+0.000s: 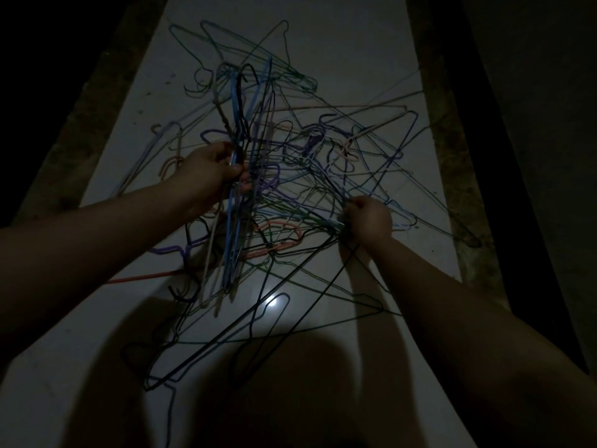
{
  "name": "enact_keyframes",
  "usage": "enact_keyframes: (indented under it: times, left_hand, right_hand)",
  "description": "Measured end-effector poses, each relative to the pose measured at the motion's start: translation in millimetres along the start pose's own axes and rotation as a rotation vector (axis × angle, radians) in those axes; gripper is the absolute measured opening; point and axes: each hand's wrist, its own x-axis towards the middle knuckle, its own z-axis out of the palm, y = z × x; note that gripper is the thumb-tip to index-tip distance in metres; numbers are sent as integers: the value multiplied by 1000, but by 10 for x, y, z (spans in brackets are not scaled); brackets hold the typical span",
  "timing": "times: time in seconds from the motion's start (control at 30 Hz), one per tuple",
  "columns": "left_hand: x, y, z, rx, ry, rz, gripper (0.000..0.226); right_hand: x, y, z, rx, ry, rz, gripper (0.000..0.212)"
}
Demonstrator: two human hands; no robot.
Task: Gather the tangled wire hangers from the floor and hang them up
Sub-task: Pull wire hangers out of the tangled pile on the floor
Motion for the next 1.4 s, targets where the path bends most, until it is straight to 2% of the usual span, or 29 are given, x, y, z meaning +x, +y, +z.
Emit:
enact_keyframes:
  times: [0.13,0.27,0.37,0.47,0.53,0.6,0.73,0.9,1.03,1.1,1.17,1.27,1.33,1.4]
  left_hand:
    - [-12,16,1,-11,-10,8,34]
    - [-28,36,-49,-42,-10,12,26]
    - [-37,40,-75,-29,-1,17,23]
    - [-34,31,-108,-39,-12,30,23]
    - [-36,34,-138,-39,-6,34,24]
    - [-28,23,-167,-44,-4,32,25]
    - [-19,20,-184,-58,6,23,33]
    - [-34,37,-154,-70,8,27,30]
    - [-45,50,-139,-73,16,29,25]
    - [-43,48,-130,-60,24,36,25]
    - [-36,36,-128,-55,22,39,25]
    - [-36,35,-119,-48,15,39,25]
    - [-32,32,-108,-48,19,42,24]
    - [-40,32,-87,-51,21,42,23]
  right_hand:
    - [2,-31,-31,-205,96,-104,25]
    - [41,-28,36,-332,-87,-130,27]
    - [7,-74,81,-235,-28,-202,26]
    - [-50,-105,90,-81,-72,-204,24]
    - [-33,-128,43,94,-35,-133,22]
    - [-2,-153,13,250,-82,-45,21]
    - [-13,-126,58,291,-37,14,17]
    - [-51,-105,22,247,-222,29,19]
    - [-55,-61,16,351,-78,39,17]
    - [-61,-52,-12,444,-150,102,21]
    - [-58,-43,-53,419,-234,157,27]
    - [-58,5,-99,493,-282,257,20]
    - [-47,56,-88,418,-288,225,20]
    - [-49,74,-82,115,-244,106,18]
